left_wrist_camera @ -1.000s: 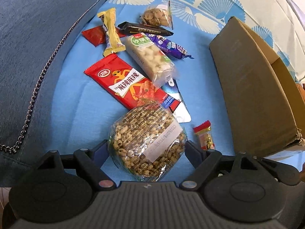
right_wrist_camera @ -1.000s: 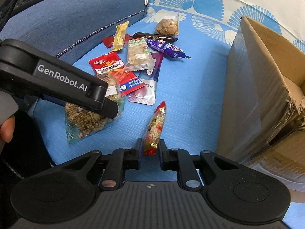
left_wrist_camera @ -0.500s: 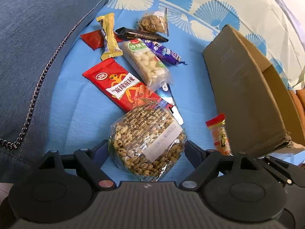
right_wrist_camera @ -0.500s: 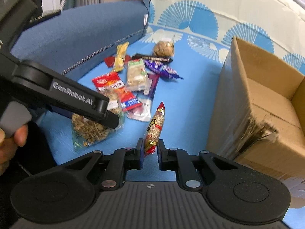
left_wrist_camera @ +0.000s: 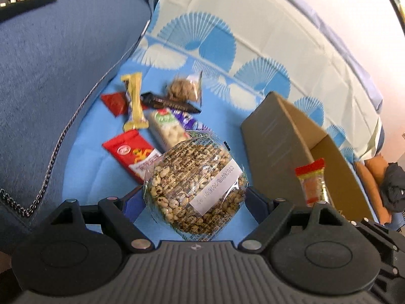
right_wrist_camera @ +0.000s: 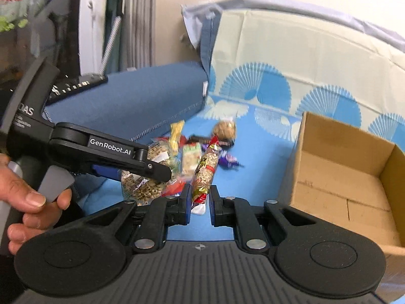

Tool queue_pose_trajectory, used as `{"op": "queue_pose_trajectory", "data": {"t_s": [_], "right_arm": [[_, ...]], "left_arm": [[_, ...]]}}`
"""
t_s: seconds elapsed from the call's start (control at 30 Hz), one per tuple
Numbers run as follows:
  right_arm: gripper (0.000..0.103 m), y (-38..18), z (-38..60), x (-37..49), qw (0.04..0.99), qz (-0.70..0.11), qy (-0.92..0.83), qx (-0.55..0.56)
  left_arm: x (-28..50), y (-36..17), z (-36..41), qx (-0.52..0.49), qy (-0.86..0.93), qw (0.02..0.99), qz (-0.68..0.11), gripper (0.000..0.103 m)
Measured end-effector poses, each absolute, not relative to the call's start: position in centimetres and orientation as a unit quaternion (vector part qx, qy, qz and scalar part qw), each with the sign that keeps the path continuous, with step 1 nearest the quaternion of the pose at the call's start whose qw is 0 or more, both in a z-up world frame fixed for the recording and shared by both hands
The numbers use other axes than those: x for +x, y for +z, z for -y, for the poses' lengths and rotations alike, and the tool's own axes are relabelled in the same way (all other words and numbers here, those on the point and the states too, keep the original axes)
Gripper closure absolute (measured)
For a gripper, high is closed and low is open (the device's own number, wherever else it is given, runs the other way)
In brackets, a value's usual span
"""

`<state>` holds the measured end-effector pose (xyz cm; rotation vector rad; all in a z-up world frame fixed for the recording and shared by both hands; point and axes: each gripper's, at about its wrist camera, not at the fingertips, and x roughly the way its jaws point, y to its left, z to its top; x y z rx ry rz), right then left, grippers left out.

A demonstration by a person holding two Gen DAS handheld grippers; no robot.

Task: Organize snacks
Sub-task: 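Lift the nut cake bag with the left tool while the right tool holds a small red snack, then carry the nut cake bag over the box and open the left tool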

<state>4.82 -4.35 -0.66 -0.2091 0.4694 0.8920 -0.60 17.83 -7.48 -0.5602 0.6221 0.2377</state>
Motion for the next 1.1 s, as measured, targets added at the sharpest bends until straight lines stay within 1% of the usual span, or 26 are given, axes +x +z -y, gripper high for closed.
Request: {"op": "queue_pose_trajectory", "data": {"t_s": [0.27, 0.5, 0.7, 0.8, 0.93, 1.1], "right_arm": [[0.089, 0.4, 8.6, 6.9, 0.885, -0.193, 0.421, -0.048], [0.089, 1.7, 11.3, 9.8, 0.904, -0.178, 0.388, 0.030], [0.089, 2.6, 14.2, 13.2, 0.932, -0.169, 0.305, 0.100], [0.089, 2.2, 16.1, 14.8, 0.954, -0.176, 0.223, 0.098], [0.089, 0.9, 18.6, 17.1, 0.965, -0.213, 0.113, 0.105], [0.089, 0.1, 20.9, 18.6, 0.964, -0.226, 0.054, 0.131]], "left_arm": [[-1.0, -6.1, -16.7, -0.250, 0.132, 0.915, -0.287, 0.016], [1.2, -2.9, -13.5, -0.198, 0.143, 0.930, -0.275, 0.016], [6.4, 1.1, -9.0, -0.178, 0.091, 0.946, -0.256, 0.016], [9.6, 2.5, -6.6, -0.176, 0.067, 0.948, -0.255, 0.016], [13.8, 3.8, -2.8, -0.151, 0.041, 0.953, -0.259, 0.016], [18.2, 4.9, 1.2, -0.137, 0.010, 0.956, -0.260, 0.015]]}}
